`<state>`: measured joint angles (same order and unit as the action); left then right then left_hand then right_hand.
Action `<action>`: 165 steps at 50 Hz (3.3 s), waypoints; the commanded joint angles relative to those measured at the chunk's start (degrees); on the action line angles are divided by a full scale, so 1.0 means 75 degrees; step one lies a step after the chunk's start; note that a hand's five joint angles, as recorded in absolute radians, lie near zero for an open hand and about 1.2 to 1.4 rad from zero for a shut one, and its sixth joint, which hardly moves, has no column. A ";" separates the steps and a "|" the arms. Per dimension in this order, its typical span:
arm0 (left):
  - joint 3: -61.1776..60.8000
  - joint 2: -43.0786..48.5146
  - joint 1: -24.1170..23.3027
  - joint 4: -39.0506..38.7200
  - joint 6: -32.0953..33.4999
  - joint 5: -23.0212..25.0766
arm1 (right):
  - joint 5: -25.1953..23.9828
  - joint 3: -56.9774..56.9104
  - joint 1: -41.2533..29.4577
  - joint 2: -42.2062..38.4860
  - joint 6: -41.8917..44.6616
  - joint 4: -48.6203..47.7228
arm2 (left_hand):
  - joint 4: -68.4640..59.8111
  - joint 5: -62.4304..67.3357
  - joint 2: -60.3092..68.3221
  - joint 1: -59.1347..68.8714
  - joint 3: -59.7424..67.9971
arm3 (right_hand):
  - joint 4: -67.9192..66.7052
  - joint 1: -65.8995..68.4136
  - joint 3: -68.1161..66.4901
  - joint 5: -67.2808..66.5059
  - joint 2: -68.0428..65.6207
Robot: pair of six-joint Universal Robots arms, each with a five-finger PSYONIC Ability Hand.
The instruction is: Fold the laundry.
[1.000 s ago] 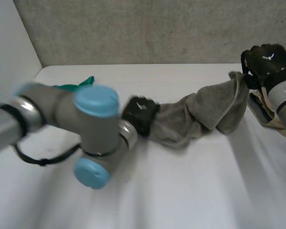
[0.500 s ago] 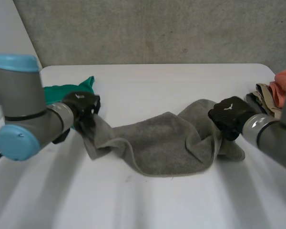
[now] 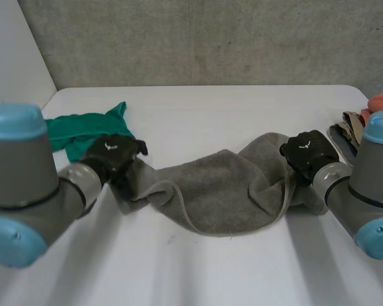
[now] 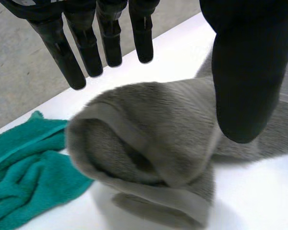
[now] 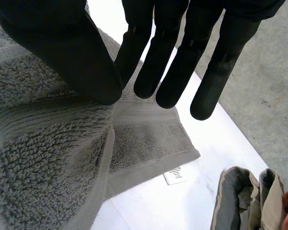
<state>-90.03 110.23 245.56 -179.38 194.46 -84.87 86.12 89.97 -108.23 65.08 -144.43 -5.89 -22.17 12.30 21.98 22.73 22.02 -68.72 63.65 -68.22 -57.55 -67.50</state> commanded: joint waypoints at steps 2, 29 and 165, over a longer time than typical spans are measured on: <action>-0.0243 0.0700 -0.0246 -0.0915 0.0030 -0.0085 | -0.0034 0.0204 -0.0054 0.0065 0.0003 -0.0047 | -0.0984 0.0968 0.1011 0.0910 0.1005 | -0.1504 0.2180 -0.1570 -0.1660 -0.1667; 0.1411 0.0938 -0.0223 0.0725 -0.0872 -0.0332 | -0.0081 -0.0018 0.0286 0.0358 0.0389 0.0292 | -0.7710 0.7694 0.7736 0.7636 0.7731 | -0.1504 0.2180 -0.1570 -0.1660 -0.1667; -0.1496 -0.0271 0.1688 -0.1114 0.1460 0.0582 | -0.2213 -0.1917 0.1482 -0.0180 0.2592 0.3433 | -0.7710 0.7694 0.7736 0.7636 0.7731 | 0.5945 -0.5269 0.5879 0.5789 0.5782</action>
<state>-101.41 108.37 257.74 -188.02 205.90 -80.84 71.27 77.45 -96.82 66.21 -127.79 15.23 -68.63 55.79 68.43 65.03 67.66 -21.13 22.36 -21.75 -10.54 -22.41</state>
